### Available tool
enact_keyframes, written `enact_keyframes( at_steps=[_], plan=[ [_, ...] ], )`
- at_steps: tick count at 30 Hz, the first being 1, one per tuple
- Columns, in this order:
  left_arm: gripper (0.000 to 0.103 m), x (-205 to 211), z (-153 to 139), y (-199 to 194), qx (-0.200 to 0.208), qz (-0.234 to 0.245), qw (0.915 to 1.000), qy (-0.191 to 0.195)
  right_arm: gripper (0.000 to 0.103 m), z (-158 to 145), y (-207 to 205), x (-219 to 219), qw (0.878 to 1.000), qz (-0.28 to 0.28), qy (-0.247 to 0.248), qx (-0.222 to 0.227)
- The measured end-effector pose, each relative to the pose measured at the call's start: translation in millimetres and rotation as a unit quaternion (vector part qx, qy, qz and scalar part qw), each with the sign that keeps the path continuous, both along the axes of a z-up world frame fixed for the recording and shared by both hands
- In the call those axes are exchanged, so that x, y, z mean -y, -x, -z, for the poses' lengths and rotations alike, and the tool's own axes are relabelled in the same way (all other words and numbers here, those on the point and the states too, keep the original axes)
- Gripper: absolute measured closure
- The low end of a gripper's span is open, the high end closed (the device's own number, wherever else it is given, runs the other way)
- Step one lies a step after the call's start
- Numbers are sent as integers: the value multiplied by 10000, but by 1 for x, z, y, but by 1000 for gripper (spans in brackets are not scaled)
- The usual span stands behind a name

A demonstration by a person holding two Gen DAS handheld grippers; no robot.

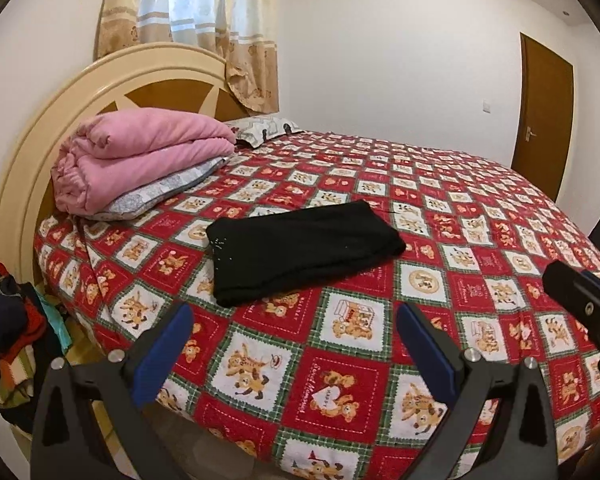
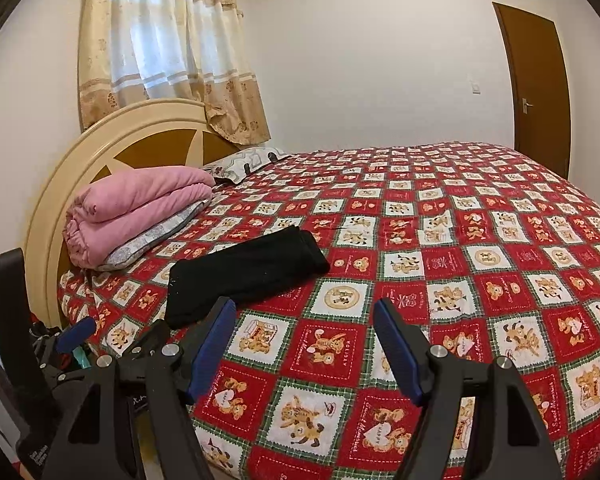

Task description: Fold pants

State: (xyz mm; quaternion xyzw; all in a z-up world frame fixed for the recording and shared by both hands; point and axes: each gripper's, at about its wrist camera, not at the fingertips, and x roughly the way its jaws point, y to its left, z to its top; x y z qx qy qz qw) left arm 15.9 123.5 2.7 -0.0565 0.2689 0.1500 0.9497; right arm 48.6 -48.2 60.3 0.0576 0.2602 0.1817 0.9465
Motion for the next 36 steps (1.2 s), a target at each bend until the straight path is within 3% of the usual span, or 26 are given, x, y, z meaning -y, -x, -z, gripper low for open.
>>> enact_keyframes(
  at_steps=[17,36],
  plan=[
    [0,-3,-15,9,262,-315,9985,-354,30,-7,7,-2,9998,-33,2,185],
    [0,-7,-9,3,43,-363,9990,-263,30,-5,7,-3,9999,-16,18,160]
  ],
)
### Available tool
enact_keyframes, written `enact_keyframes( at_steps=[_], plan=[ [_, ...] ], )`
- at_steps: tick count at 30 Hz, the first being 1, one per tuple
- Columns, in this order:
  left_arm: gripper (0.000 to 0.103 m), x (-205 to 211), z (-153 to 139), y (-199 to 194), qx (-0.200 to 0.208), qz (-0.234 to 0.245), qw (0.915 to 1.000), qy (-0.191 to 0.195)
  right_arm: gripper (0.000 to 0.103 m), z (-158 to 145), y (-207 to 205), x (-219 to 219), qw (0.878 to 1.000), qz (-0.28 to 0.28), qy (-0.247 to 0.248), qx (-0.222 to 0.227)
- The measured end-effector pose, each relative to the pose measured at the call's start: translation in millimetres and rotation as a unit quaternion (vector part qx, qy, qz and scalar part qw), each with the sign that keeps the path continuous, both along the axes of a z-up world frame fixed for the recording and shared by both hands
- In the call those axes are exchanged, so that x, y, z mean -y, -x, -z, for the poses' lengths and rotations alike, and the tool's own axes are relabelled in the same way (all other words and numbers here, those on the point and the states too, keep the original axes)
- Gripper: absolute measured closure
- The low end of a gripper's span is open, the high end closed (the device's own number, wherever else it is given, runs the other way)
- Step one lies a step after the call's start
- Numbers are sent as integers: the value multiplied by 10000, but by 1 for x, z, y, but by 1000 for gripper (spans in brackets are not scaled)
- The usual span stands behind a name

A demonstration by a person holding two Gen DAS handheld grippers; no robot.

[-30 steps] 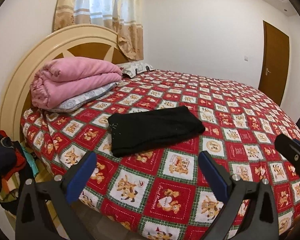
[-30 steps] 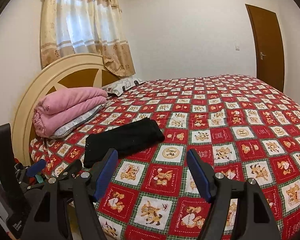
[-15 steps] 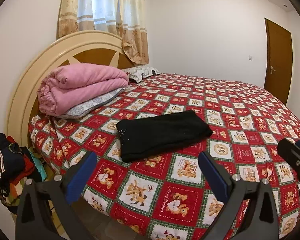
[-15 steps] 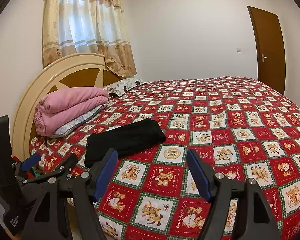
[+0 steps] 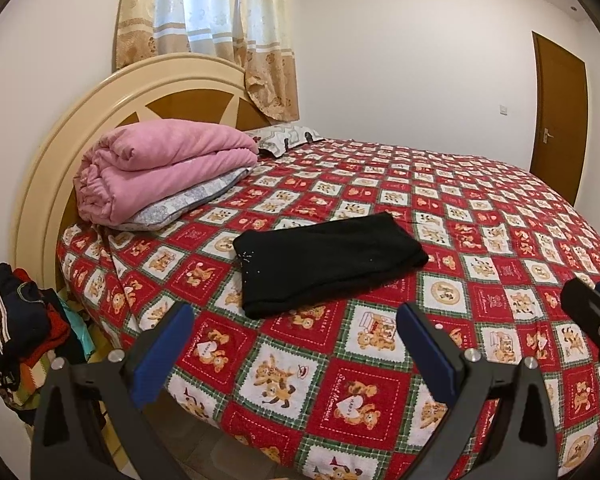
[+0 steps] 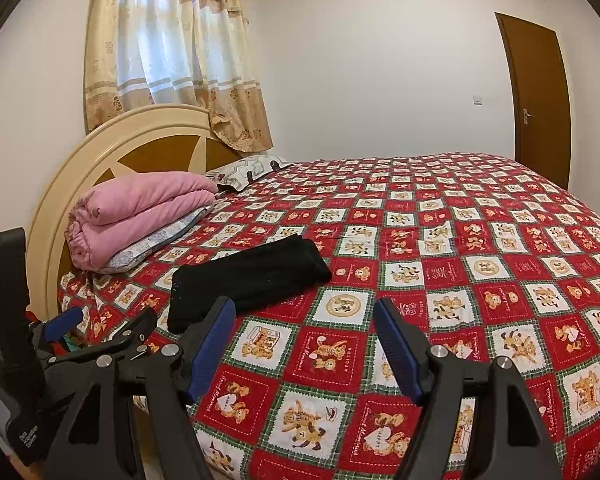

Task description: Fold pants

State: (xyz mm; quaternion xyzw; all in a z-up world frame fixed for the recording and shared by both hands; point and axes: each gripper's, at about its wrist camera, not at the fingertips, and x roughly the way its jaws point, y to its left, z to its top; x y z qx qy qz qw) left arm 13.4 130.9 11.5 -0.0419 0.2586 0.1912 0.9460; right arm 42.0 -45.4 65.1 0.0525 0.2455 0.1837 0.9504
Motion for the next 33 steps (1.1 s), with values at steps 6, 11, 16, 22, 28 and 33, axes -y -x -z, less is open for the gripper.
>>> enact_keyframes(
  at_steps=[6,11,16,22,28,33],
  plan=[
    [0,-1,-1,1,13,-6,10000,-42,30,1,-1,0,10000,12,-1,24],
    [0,-2,-1,1,-4,-16,10000,-48,30,2,-1,1,10000,6,9,14],
    [0,-3,-2,1,-27,-4,10000,-28,30,3,-1,1,10000,2,14,9],
    [0,-3,-3,0,-29,-7,10000,-28,30,3,0,2,10000,-1,6,12],
    [0,-3,-3,0,-15,-12,10000,-37,30,3,0,2,10000,-2,15,9],
    [0,-2,-2,-2,-59,22,9999,-94,30,4,0,2,10000,-4,17,9]
  ],
)
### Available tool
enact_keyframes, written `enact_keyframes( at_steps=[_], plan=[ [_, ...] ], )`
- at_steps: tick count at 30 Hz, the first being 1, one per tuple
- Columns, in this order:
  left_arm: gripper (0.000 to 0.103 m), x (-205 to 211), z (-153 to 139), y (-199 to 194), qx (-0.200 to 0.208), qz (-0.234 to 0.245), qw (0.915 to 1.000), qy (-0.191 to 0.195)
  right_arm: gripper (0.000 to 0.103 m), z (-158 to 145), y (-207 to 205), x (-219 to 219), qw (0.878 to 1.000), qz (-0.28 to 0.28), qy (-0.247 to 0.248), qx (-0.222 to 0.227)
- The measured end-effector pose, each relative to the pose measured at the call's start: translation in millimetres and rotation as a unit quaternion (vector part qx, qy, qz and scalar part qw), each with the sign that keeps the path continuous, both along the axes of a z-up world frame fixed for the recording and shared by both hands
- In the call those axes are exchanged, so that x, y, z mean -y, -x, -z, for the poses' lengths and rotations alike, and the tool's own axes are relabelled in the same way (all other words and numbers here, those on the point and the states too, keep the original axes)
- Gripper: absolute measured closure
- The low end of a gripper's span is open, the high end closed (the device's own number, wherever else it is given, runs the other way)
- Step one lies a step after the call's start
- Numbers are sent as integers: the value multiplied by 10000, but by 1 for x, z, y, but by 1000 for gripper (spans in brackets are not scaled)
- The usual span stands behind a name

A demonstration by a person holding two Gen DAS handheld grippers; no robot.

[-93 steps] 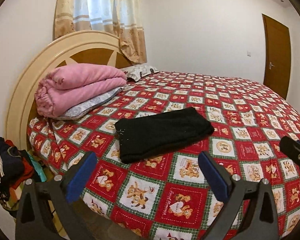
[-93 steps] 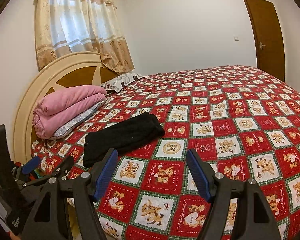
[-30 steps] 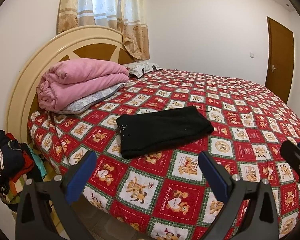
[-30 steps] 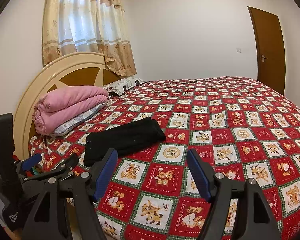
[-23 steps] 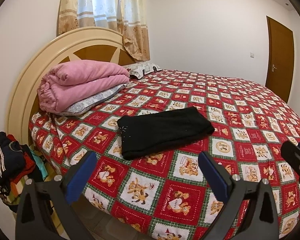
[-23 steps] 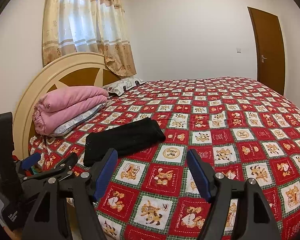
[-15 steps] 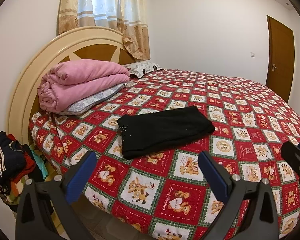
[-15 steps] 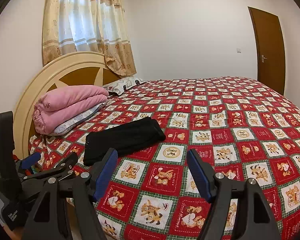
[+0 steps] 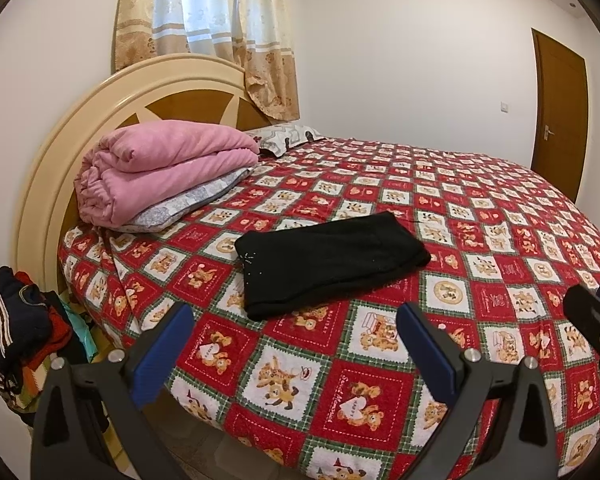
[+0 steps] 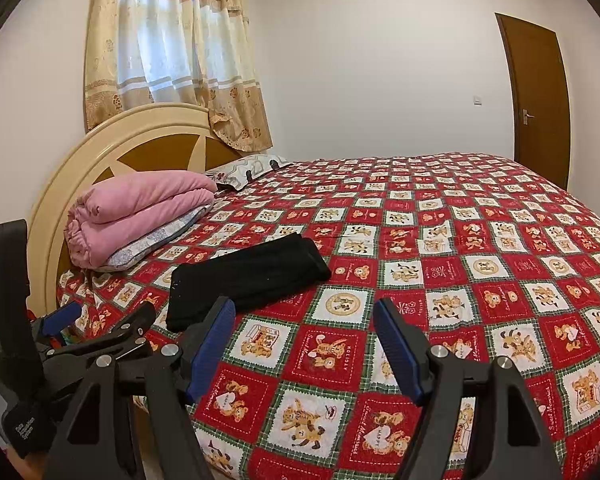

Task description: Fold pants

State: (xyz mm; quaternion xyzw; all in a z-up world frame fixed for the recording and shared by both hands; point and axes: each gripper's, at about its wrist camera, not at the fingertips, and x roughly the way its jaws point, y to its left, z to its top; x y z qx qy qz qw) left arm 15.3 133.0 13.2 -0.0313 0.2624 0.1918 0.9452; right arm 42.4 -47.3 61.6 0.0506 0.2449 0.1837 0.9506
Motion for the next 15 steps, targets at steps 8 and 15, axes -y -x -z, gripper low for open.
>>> enact_keyframes(
  at_steps=[8,15],
  plan=[
    [0,-2,-1,0,34,-12,10000,-30,30,1,0,0,10000,-11,3,-9],
    [0,-5,4,-5,-19,224,9995,201,30,4,-1,0,10000,-4,-1,-51]
  ],
)
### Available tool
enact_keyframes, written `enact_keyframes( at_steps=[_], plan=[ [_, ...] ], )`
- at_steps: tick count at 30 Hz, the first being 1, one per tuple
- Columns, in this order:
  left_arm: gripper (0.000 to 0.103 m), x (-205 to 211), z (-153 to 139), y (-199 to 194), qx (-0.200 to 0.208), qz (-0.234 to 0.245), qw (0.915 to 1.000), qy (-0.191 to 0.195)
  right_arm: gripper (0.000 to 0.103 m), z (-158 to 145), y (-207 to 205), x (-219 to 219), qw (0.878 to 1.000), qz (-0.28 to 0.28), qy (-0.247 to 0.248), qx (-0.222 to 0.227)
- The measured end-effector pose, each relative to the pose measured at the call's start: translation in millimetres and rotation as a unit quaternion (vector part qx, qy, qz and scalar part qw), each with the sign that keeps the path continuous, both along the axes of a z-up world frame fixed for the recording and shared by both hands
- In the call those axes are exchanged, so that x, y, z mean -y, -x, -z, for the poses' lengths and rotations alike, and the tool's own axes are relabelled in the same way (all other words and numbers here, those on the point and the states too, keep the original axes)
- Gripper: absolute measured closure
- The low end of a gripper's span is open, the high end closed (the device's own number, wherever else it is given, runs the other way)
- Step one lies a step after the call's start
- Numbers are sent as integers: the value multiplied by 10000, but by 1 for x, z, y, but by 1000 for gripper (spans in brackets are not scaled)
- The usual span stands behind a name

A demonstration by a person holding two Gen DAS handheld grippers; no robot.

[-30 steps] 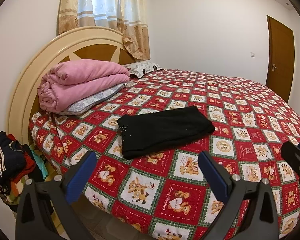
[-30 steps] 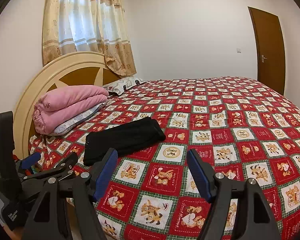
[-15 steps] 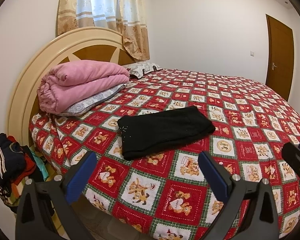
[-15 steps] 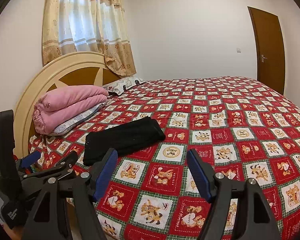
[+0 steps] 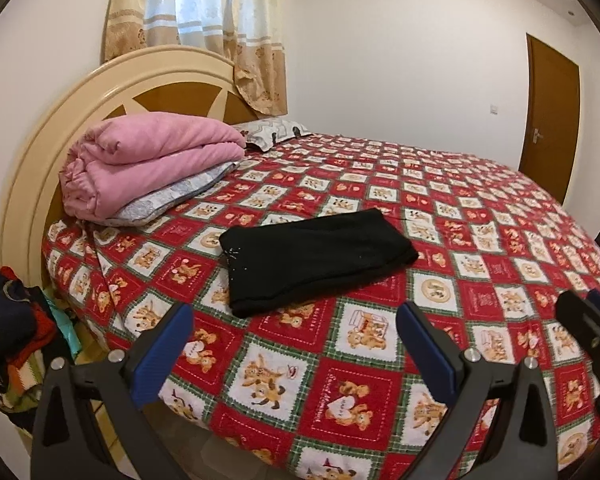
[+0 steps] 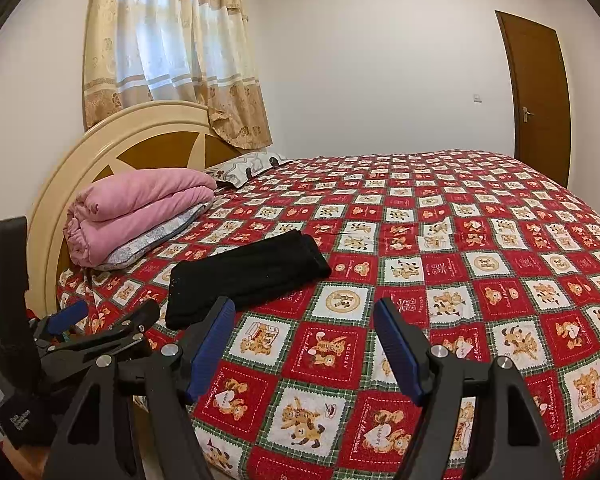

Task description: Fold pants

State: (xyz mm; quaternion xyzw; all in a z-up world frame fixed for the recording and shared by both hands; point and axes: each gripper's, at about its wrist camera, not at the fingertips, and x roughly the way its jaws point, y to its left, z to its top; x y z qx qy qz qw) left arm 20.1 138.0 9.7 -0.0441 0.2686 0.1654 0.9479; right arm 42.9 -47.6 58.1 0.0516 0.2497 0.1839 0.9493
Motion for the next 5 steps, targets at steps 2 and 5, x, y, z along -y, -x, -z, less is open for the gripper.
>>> enact_keyframes(
  at_steps=[2,5],
  plan=[
    [0,0,2,-1,-39,7,10000,16,30,1,0,1,10000,28,-14,-10],
    [0,-1,2,-2,-47,-6,10000,19,30,1,-2,5,9999,142,-25,-7]
  ],
)
